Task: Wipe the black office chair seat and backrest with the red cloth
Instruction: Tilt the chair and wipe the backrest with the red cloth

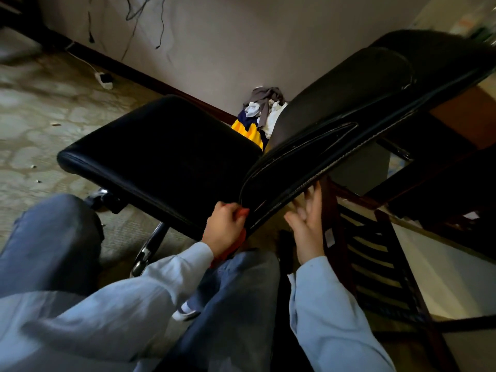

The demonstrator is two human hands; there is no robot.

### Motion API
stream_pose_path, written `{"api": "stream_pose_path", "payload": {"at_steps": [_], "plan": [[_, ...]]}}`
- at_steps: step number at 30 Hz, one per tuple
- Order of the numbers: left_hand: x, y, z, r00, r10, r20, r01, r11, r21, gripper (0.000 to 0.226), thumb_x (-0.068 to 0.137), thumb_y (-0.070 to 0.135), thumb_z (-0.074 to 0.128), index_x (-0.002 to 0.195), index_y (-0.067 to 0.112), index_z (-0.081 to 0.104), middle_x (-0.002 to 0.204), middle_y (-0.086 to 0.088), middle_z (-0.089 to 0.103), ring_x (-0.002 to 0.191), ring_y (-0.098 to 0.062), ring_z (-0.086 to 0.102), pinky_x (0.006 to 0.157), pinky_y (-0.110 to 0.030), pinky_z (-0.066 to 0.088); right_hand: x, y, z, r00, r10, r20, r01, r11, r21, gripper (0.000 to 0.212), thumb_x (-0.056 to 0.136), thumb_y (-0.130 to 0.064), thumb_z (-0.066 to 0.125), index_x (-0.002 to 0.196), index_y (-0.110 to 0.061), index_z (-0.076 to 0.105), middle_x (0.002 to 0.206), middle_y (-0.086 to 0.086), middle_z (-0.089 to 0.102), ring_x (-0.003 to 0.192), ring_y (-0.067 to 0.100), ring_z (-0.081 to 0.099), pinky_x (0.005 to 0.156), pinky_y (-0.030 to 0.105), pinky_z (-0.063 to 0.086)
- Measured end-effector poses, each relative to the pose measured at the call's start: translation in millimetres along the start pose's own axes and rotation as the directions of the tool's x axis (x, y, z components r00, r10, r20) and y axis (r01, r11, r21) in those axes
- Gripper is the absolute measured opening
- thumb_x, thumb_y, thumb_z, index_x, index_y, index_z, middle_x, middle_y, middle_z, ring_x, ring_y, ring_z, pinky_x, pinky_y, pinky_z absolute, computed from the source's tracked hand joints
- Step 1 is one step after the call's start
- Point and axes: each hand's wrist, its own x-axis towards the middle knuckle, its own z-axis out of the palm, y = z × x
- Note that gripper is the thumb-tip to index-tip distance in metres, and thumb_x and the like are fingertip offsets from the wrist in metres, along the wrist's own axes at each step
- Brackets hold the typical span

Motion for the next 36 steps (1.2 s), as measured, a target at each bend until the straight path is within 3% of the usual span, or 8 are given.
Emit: {"api": "stream_pose_path", "payload": {"at_steps": [4, 7, 12, 16, 24, 29, 32, 36], "plan": [[-11.1, 42.0, -6.4, 0.941, 0.189, -0.28, -0.25, 0.947, -0.201, 0.029, 0.092, 0.022, 0.055, 0.12, 0.02, 0.06, 0.114, -0.004, 0.047, 0.102, -0.008, 0.044, 0.085, -0.012, 0.032, -3.8, 3.4, 6.1, 1.0, 0.01, 0.008, -0.01, 1.0, -0.001, 0.083, 0.083, 0.002, 0.05, 0.146, -0.039, 0.015, 0.154, -0.002, 0.023, 0.139, 0.023, 0.028, 0.112, 0.051, 0.029], [-13.4, 68.0, -3.6, 0.882, 0.336, -0.331, -0.411, 0.892, -0.19, 0.029, 0.09, 0.021, 0.058, 0.119, 0.018, 0.061, 0.109, 0.0, 0.046, 0.096, 0.0, 0.042, 0.085, -0.007, 0.034, -2.5, 0.5, 8.6, 1.0, -0.008, 0.017, 0.008, 1.0, 0.008, 0.085, 0.079, 0.001, 0.048, 0.146, -0.04, 0.014, 0.154, -0.003, 0.024, 0.14, 0.018, 0.028, 0.111, 0.051, 0.03], [-5.3, 69.5, 5.7, 0.914, 0.315, -0.257, -0.336, 0.941, -0.043, 0.034, 0.091, 0.031, 0.054, 0.125, 0.027, 0.055, 0.115, -0.003, 0.048, 0.099, -0.025, 0.057, 0.081, -0.04, 0.051, -2.0, 4.0, 8.4, 1.0, -0.007, 0.027, 0.006, 1.0, 0.017, 0.087, 0.074, -0.004, 0.047, 0.144, -0.045, 0.015, 0.154, -0.004, 0.024, 0.139, 0.015, 0.03, 0.112, 0.051, 0.029], [-1.7, 49.8, 6.4, 0.934, 0.305, -0.186, -0.3, 0.952, 0.059, 0.038, 0.092, 0.031, 0.053, 0.13, 0.031, 0.051, 0.118, -0.003, 0.046, 0.097, -0.028, 0.058, 0.078, -0.041, 0.052, -1.1, 5.7, 10.6, 1.0, 0.019, 0.008, -0.02, 0.997, 0.076, 0.086, 0.071, -0.002, 0.048, 0.132, -0.058, 0.024, 0.153, -0.002, 0.026, 0.138, 0.018, 0.032, 0.11, 0.054, 0.03], [-5.6, 15.9, 17.1, 0.978, 0.183, -0.097, -0.175, 0.981, 0.09, 0.036, 0.094, 0.035, 0.048, 0.13, 0.031, 0.05, 0.117, -0.006, 0.044, 0.093, -0.034, 0.059, 0.078, -0.044, 0.051, -4.5, 2.9, 15.2, 1.0, 0.006, -0.013, -0.005, 0.996, 0.092, 0.088, 0.076, 0.006, 0.046, 0.136, -0.051, 0.017, 0.155, 0.002, 0.019, 0.14, 0.022, 0.025, 0.11, 0.056, 0.03], [-6.1, -21.0, 22.1, 0.999, -0.036, 0.028, 0.03, 0.984, 0.175, 0.033, 0.095, 0.05, 0.038, 0.115, 0.035, 0.059, 0.11, -0.006, 0.047, 0.097, -0.037, 0.058, 0.086, -0.041, 0.048, -4.6, 1.9, 15.6, 1.0, 0.022, -0.009, -0.021, 0.993, 0.112, 0.089, 0.081, 0.013, 0.044, 0.14, -0.048, 0.017, 0.155, -0.001, 0.021, 0.14, 0.02, 0.026, 0.111, 0.055, 0.029], [-15.2, -40.7, 30.4, 0.994, -0.107, -0.017, 0.107, 0.993, 0.054, 0.031, 0.094, 0.045, 0.046, 0.115, 0.029, 0.062, 0.111, -0.007, 0.048, 0.101, -0.033, 0.057, 0.09, -0.038, 0.046, -5.8, 2.5, 14.9, 1.0, 0.022, -0.005, -0.022, 0.995, 0.097, 0.086, 0.082, 0.013, 0.043, 0.136, -0.049, 0.018, 0.155, -0.001, 0.019, 0.136, 0.015, 0.029, 0.11, 0.054, 0.03], [-24.9, -16.6, 29.8, 0.975, 0.063, -0.214, -0.102, 0.979, -0.176, 0.029, 0.092, 0.03, 0.054, 0.121, 0.026, 0.06, 0.104, 0.005, 0.042, 0.092, -0.008, 0.048, 0.078, -0.008, 0.033, -7.9, 13.7, 14.2, 0.998, 0.068, -0.006, -0.068, 0.997, 0.046, 0.082, 0.086, 0.017, 0.037, 0.132, -0.049, 0.018, 0.155, 0.0, 0.019, 0.13, 0.015, 0.035, 0.109, 0.053, 0.033]]}}
